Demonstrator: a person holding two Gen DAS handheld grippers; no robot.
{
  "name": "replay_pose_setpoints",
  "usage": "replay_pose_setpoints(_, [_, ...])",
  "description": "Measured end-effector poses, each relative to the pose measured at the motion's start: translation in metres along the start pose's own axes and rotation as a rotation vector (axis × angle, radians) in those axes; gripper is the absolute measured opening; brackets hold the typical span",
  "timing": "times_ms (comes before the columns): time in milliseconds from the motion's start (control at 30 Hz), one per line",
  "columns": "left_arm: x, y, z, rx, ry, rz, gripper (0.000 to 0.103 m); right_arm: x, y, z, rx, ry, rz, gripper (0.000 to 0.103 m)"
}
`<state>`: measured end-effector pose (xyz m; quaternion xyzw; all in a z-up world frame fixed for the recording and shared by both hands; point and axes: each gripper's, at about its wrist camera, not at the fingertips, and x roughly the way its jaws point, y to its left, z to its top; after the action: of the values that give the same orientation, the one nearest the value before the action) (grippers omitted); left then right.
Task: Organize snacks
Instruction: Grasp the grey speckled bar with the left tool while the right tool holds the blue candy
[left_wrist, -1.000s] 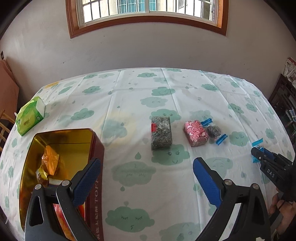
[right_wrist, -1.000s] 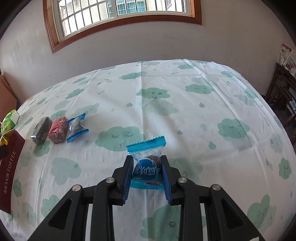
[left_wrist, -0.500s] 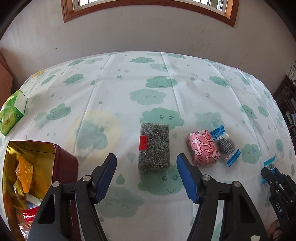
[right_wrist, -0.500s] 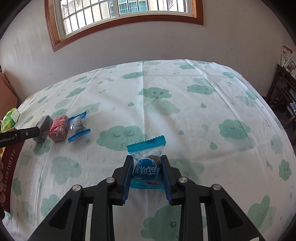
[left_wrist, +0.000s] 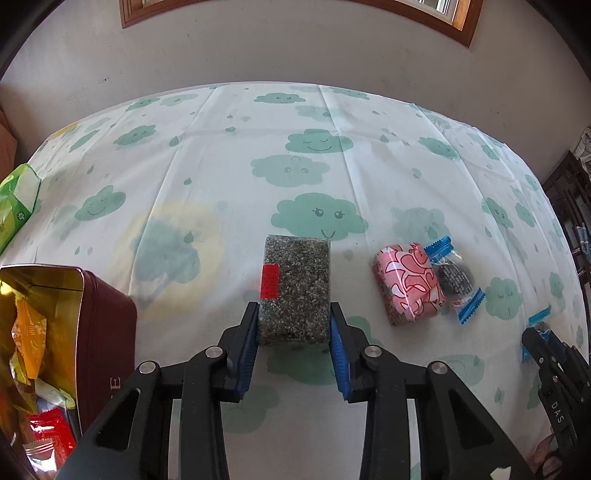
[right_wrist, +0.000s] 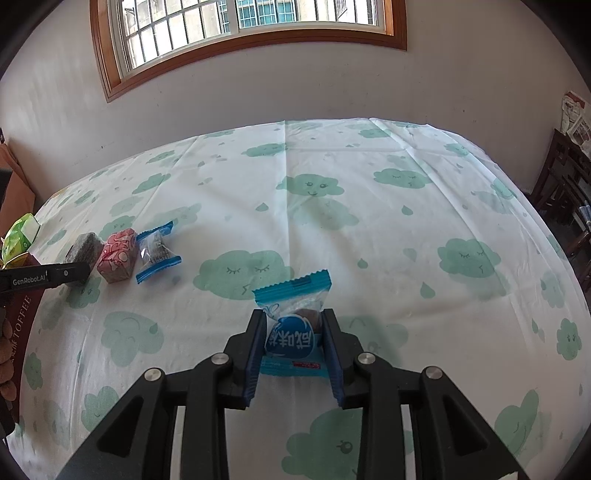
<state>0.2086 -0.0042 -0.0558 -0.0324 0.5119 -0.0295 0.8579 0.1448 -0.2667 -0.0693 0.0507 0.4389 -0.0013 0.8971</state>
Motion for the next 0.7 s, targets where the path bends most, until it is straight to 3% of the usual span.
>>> replay_pose_setpoints(433, [-0.035,-0.011,-0.046,0.043,0.002,-0.03,0.031,0.0,0.001,0.001,-0.007,0.002,-0.007,0.031])
replay_pose_setpoints(700, [-0.074,-0.001,-0.052,0.042,-0.052,-0.055,0.031,0.0,0.001,0.001,-0.008,0.002,-0.007,0.031])
